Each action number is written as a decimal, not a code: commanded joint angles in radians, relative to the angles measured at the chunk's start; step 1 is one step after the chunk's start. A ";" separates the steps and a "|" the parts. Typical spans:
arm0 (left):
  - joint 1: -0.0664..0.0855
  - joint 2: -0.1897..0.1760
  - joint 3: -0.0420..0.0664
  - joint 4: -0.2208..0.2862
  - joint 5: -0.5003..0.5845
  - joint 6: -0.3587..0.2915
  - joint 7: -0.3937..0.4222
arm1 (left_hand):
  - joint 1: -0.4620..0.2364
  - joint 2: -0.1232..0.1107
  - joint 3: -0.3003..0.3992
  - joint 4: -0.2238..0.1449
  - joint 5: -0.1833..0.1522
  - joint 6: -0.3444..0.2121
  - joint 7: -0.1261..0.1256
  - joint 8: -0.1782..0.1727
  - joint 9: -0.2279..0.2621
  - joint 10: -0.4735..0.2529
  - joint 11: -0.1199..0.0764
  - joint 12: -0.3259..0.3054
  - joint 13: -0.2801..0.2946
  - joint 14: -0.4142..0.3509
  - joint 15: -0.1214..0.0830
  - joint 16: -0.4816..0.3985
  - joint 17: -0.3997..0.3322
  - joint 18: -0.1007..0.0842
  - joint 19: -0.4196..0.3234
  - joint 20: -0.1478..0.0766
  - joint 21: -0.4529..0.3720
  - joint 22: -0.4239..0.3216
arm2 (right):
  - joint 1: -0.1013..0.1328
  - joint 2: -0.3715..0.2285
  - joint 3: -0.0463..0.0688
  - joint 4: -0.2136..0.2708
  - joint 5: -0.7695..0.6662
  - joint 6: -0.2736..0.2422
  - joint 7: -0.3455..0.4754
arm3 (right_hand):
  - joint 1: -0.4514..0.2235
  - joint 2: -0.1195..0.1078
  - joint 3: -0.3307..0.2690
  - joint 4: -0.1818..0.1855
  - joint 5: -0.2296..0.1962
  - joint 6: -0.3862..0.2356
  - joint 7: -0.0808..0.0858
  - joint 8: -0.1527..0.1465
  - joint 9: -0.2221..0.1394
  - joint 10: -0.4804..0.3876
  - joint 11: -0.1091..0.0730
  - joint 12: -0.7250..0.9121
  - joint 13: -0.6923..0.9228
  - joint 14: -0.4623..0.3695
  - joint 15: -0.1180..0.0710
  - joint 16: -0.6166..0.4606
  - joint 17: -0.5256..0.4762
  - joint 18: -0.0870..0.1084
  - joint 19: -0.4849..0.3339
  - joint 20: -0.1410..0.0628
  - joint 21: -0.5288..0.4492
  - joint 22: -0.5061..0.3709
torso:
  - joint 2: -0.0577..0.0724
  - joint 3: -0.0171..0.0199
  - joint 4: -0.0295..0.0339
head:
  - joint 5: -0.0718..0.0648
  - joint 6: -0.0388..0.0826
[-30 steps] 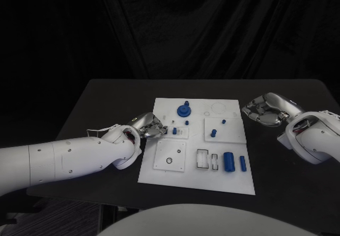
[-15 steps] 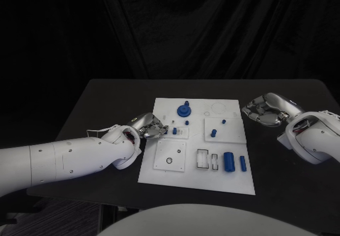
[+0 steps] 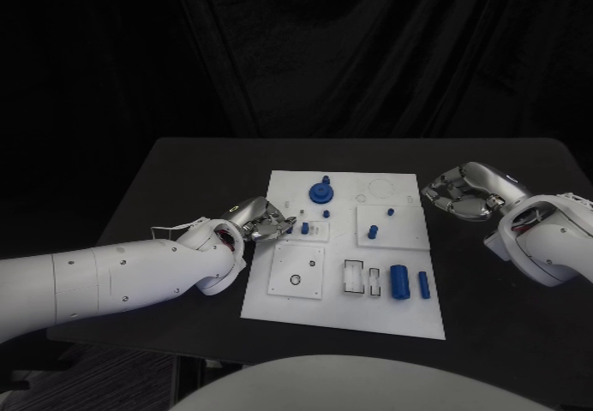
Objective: Assemble the parts on the task board
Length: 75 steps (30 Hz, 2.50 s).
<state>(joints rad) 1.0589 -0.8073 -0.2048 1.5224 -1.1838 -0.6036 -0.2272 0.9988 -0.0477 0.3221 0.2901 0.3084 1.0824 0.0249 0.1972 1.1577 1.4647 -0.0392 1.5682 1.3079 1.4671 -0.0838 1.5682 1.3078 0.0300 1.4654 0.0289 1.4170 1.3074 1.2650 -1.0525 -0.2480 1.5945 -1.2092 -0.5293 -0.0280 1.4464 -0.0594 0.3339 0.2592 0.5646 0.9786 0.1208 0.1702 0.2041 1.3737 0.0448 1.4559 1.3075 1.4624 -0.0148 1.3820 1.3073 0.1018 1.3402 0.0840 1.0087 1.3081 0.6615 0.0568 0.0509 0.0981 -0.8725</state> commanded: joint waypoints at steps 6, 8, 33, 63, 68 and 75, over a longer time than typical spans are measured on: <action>-0.010 0.004 -0.007 -0.002 0.006 0.057 -0.015 | 0.116 0.001 -0.007 -0.029 0.195 -0.001 -0.007 0.025 0.030 0.106 -0.006 0.003 0.263 0.104 -0.002 0.003 0.263 0.008 0.022 -0.001 0.003 0.213 | -0.003 -0.001 0.001 0.001 -0.005 0.001 -0.015 | 0.006 0.000 0.007 0.001 0.004 0.004 0.003 0.007 0.002 -0.005 0.001 -0.004 0.080 0.002 -0.006 -0.002 0.035 0.007 -0.001 0.003 -0.003 0.118 | 0.001 0.0002 0.0012 | 0.000 0.000; -0.010 0.004 -0.007 -0.003 0.006 0.057 -0.014 | 0.124 0.001 -0.006 -0.030 0.207 -0.001 -0.008 0.028 0.034 0.106 -0.007 0.003 0.263 0.104 -0.003 0.003 0.263 0.008 0.022 -0.002 0.004 0.213 | -0.003 -0.001 0.001 0.001 -0.005 0.002 -0.015 | 0.006 0.000 0.007 0.001 0.004 0.004 0.003 0.007 0.002 -0.005 0.001 -0.004 0.080 0.002 -0.006 -0.002 0.035 0.007 -0.001 0.003 -0.003 0.118 | 0.001 0.0001 0.0008 | 0.000 0.000; -0.011 -0.006 -0.007 0.000 -0.002 0.004 0.005 | 0.172 -0.009 0.008 -0.044 0.267 -0.006 -0.011 0.044 0.059 0.106 -0.011 0.003 0.263 0.104 -0.007 0.003 0.263 0.008 0.023 -0.005 0.005 0.214 | -0.004 -0.002 0.001 0.001 -0.005 0.002 -0.015 | 0.006 0.000 0.007 0.002 0.004 0.004 0.002 0.007 0.002 -0.004 0.001 -0.003 0.081 0.002 -0.006 -0.002 0.035 0.007 -0.001 0.003 -0.003 0.118 | 0.000 -0.0002 0.0013 | -0.001 0.000; -0.011 -0.006 -0.006 -0.003 -0.082 -0.039 -0.010 | 0.173 -0.001 0.012 -0.035 0.255 -0.002 -0.013 0.049 0.065 0.106 -0.011 0.003 0.263 0.104 -0.007 0.003 0.263 0.008 0.023 -0.006 0.006 0.214 | -0.006 -0.002 0.001 0.000 -0.005 0.003 -0.014 | 0.005 0.000 0.007 0.002 0.004 0.004 0.002 0.007 0.002 -0.004 0.001 -0.003 0.080 0.002 -0.006 -0.003 0.035 0.007 -0.001 0.003 -0.004 0.118 | 0.001 0.0001 0.0008 | -0.003 0.000; -0.011 -0.004 -0.006 -0.005 -0.082 -0.038 -0.014 | 0.173 -0.002 0.012 -0.035 0.255 -0.001 -0.013 0.050 0.065 0.106 -0.011 0.003 0.263 0.104 -0.008 0.003 0.263 0.007 0.024 -0.006 0.007 0.214 | -0.006 -0.002 0.001 0.001 -0.005 0.003 -0.014 | 0.005 0.000 0.007 0.002 0.004 0.004 0.002 0.007 0.002 -0.004 0.001 -0.003 0.080 0.002 -0.006 -0.003 0.035 0.007 -0.001 0.003 -0.004 0.118 | 0.001 -0.0005 -0.0001 | -0.003 0.000; -0.011 -0.003 -0.006 -0.009 -0.082 -0.025 -0.024 | 0.173 -0.002 0.012 -0.036 0.256 -0.001 -0.013 0.050 0.066 0.106 -0.012 0.003 0.263 0.104 -0.008 0.003 0.263 0.007 0.024 -0.006 0.007 0.214 | -0.007 -0.003 0.001 0.001 -0.005 0.004 -0.015 | 0.005 0.000 0.007 0.002 0.004 0.004 0.002 0.007 0.002 -0.004 0.001 -0.003 0.080 0.002 -0.006 -0.003 0.035 0.007 -0.001 0.003 -0.004 0.118 | 0.001 -0.0003 0.0001 | -0.004 0.000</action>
<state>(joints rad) 1.0526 -0.8136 -0.2085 1.5125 -1.2661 -0.6442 -0.2392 1.1657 -0.0520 0.3331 0.2509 0.5679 1.0774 0.0166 0.2440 1.2248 1.4683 -0.0428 1.5682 1.3079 1.4671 -0.0839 1.5682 1.3074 0.0300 1.4654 0.0289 1.4209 1.3078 1.2611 -1.0541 -0.2480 1.5943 -1.2092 -0.5276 -0.0294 1.4464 -0.0594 0.3367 0.2620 0.5646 0.9786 0.1208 0.1743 0.2041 1.3737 0.0448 1.4559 1.3074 1.4624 -0.0148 1.3821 1.3073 0.1019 1.3402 0.0840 1.0088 1.3074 0.6623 0.0564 0.0513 0.0940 -0.8725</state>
